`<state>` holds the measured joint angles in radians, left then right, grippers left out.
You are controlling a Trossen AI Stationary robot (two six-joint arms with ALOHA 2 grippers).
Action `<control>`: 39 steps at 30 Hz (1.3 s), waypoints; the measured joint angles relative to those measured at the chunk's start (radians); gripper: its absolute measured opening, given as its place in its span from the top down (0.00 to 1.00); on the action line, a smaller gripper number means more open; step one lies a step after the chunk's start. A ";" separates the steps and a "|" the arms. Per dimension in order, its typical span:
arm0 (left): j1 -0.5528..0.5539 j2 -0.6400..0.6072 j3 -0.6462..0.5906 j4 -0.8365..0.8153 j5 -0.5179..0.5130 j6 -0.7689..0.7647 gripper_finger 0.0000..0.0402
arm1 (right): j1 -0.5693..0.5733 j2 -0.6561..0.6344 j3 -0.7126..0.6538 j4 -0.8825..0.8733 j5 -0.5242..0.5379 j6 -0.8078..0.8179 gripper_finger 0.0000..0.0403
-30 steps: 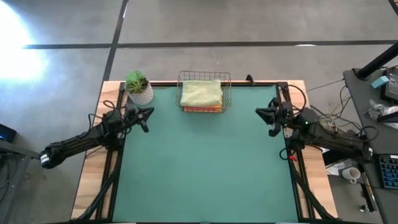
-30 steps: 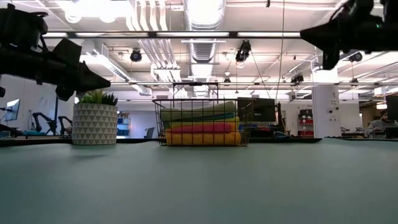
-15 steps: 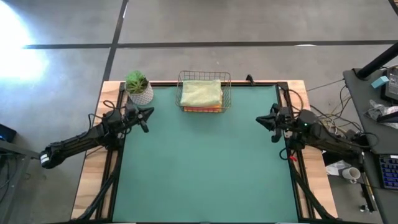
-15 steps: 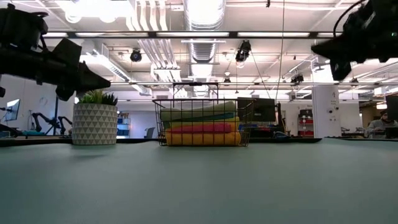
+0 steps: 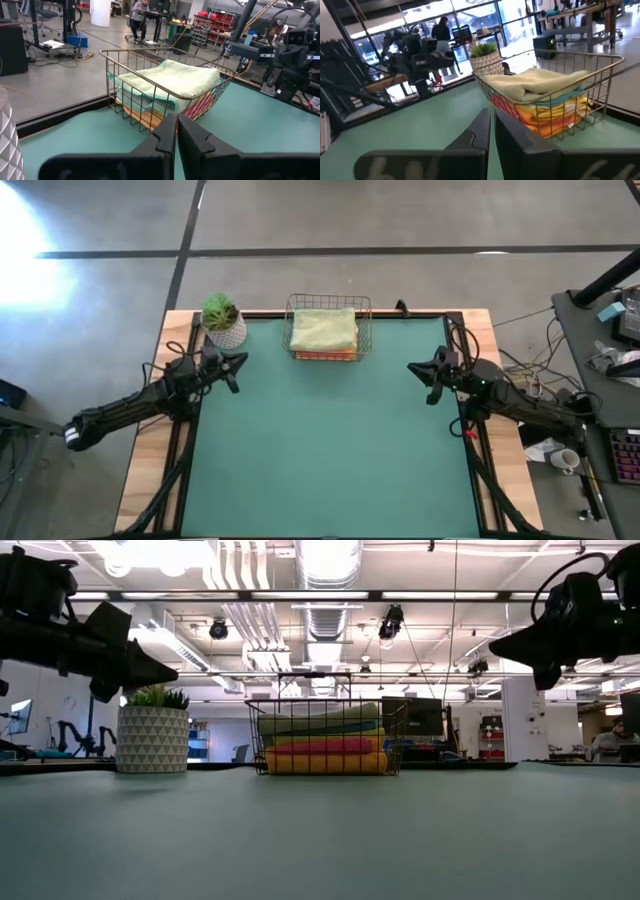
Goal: Fold microfiber towels
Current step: Return to Home Position
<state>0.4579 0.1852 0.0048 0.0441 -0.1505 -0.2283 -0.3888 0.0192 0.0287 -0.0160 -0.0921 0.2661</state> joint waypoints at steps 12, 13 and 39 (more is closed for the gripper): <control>0.000 0.002 0.000 0.000 0.000 0.000 1.00 | 0.000 0.093 -0.003 -0.001 0.016 0.014 0.96; 0.000 0.002 0.000 0.000 0.000 0.000 1.00 | 0.000 0.095 -0.003 -0.002 0.016 0.014 0.96; -0.001 0.004 0.000 0.000 0.000 0.000 1.00 | 0.000 0.099 -0.004 0.000 0.016 0.014 0.96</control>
<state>0.4572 0.1894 0.0048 0.0442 -0.1505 -0.2283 -0.3885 0.1184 0.0250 -0.0162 -0.0765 0.2802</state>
